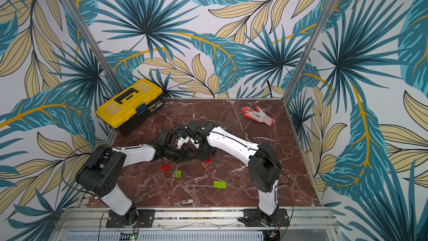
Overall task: Assemble a carrot with lego
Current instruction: Assemble the lego brick with the lego brick.
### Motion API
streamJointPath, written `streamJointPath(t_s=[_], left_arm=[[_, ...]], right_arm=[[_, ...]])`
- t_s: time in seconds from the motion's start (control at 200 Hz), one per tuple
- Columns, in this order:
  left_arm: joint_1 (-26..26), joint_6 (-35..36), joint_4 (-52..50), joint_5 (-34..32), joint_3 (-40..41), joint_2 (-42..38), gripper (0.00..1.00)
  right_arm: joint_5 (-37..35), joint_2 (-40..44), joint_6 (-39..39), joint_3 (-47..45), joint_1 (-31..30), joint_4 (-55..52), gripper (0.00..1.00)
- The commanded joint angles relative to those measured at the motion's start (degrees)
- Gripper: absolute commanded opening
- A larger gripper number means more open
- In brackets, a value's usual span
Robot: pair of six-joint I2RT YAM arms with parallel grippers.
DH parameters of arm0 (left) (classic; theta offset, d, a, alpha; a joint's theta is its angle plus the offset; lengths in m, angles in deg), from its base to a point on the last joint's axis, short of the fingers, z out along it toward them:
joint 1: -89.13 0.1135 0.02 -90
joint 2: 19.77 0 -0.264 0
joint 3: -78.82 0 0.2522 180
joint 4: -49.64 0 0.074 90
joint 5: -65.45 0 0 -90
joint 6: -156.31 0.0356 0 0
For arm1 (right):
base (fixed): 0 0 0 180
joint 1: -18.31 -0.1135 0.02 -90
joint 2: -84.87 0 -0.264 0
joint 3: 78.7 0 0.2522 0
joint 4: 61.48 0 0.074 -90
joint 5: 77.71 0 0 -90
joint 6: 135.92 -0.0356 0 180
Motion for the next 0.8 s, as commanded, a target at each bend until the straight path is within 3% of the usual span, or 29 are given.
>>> streamJointPath(t_s=[0.0,0.481,0.796], left_arm=[[-0.2,0.7,0.7,0.7,-1.4,0.7,0.88],[-0.2,0.7,0.7,0.4,-1.4,0.5,0.88],[-0.2,0.8,0.7,0.3,-1.6,0.8,0.88]], right_arm=[[0.7,-6.3,-3.3,-6.1,-0.1,-5.2,0.32],[4.0,-10.1,-3.7,-9.1,-0.1,-0.5,0.32],[3.9,-13.8,-1.8,-5.5,-0.1,-10.9,0.31]])
